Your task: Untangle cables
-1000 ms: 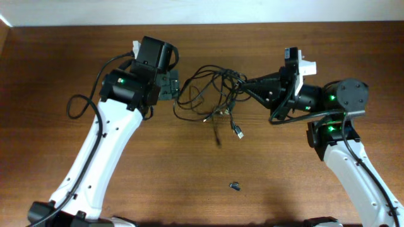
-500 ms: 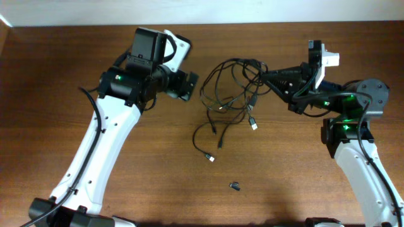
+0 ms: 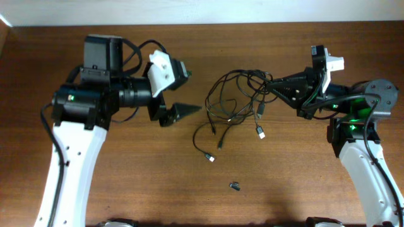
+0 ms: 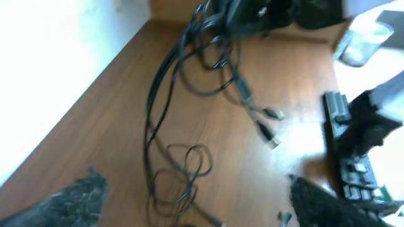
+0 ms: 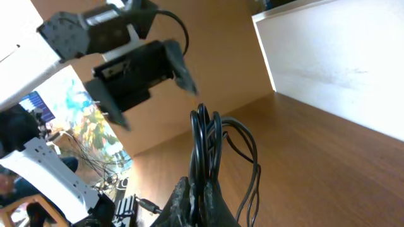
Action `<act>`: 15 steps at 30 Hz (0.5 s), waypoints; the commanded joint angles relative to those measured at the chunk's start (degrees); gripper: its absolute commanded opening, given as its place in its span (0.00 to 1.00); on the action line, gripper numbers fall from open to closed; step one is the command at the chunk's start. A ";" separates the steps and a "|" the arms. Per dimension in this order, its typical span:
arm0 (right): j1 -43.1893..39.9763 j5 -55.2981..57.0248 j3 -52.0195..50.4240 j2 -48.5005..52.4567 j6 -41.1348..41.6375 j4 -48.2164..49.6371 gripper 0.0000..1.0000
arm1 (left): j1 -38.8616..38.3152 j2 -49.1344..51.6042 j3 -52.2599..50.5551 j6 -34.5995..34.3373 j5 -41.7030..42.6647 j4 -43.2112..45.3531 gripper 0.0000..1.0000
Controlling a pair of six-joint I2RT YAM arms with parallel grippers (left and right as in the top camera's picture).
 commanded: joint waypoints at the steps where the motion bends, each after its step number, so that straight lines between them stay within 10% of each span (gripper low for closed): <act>1: 1.42 -4.31 0.66 -0.61 0.00 4.44 0.04 | 0.31 -0.35 0.31 2.99 1.70 0.85 0.99; 15: 13.88 -1.14 0.66 -0.61 -0.50 13.40 0.04 | -4.76 2.91 0.24 5.92 -3.45 -3.58 0.99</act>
